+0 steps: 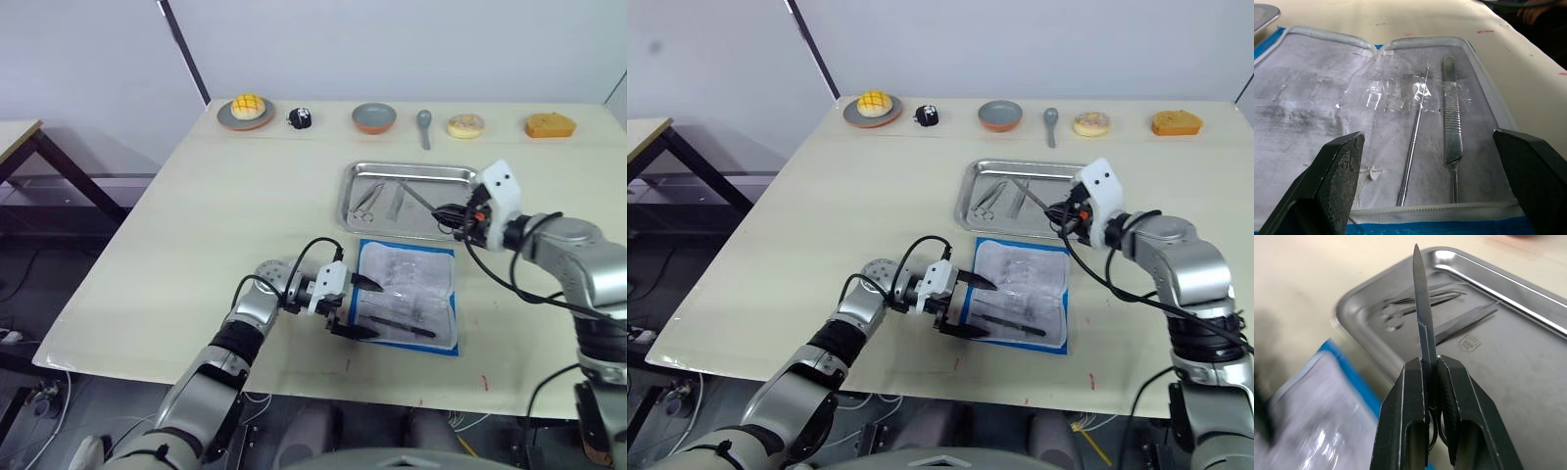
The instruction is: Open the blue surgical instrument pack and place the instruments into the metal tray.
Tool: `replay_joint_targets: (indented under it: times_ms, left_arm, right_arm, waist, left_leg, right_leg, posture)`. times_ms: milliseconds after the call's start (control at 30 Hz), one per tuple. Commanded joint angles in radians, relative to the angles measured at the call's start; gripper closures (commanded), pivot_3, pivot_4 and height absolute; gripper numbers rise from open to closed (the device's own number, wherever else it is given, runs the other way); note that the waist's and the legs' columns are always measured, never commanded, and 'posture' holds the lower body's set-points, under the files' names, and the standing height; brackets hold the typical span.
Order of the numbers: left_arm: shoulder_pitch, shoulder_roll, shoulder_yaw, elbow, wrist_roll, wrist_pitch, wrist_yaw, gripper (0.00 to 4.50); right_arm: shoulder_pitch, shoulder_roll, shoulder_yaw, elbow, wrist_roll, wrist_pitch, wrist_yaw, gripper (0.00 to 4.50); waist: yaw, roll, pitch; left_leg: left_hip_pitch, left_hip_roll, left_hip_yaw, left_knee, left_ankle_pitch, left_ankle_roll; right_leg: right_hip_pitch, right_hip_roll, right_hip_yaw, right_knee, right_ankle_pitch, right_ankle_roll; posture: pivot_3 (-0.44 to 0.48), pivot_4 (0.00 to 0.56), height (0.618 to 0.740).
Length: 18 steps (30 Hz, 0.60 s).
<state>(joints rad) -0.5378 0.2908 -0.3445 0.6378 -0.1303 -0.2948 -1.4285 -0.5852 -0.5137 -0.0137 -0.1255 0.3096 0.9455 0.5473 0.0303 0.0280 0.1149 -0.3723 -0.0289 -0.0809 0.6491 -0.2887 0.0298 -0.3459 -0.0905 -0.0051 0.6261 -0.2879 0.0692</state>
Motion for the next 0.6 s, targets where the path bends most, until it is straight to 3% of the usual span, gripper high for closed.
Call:
replay_joint_targets:
  times_ms: [33,300,600]
  left_arm:
    - [0.075,0.011,-0.053,0.135,0.100,0.056,0.057,0.00]
    - [0.070,0.012,-0.049,0.144,0.101,0.056,0.060,0.00]
    - [0.061,0.013,-0.044,0.146,0.092,0.065,0.046,0.00]
  right_arm:
    - [-0.082,0.085,-0.033,0.111,-0.054,-0.001,-0.157,4.40]
    - [-0.224,0.256,-0.060,0.412,-0.121,-0.060,-0.361,4.40]
    - [-0.311,0.341,-0.118,0.634,-0.132,-0.132,-0.462,4.40]
  waist:
    - [0.000,0.000,0.000]
    - [-0.007,0.003,0.001]
    - [-0.017,0.007,-0.001]
  left_leg:
    - [0.000,0.000,-0.001,0.000,0.000,0.000]
    - [0.000,-0.003,-0.004,0.000,0.001,0.001]
    - [0.000,-0.005,-0.006,-0.001,0.006,0.002]
  right_leg:
    - [0.000,0.000,0.000,0.000,0.000,0.000]
    - [0.000,-0.001,0.000,0.000,-0.002,-0.004]
    - [0.000,0.002,-0.001,0.001,0.000,-0.002]
  posture:
    - [0.000,0.150,0.740]
    - [0.000,0.150,0.740]
    - [0.000,0.150,0.740]
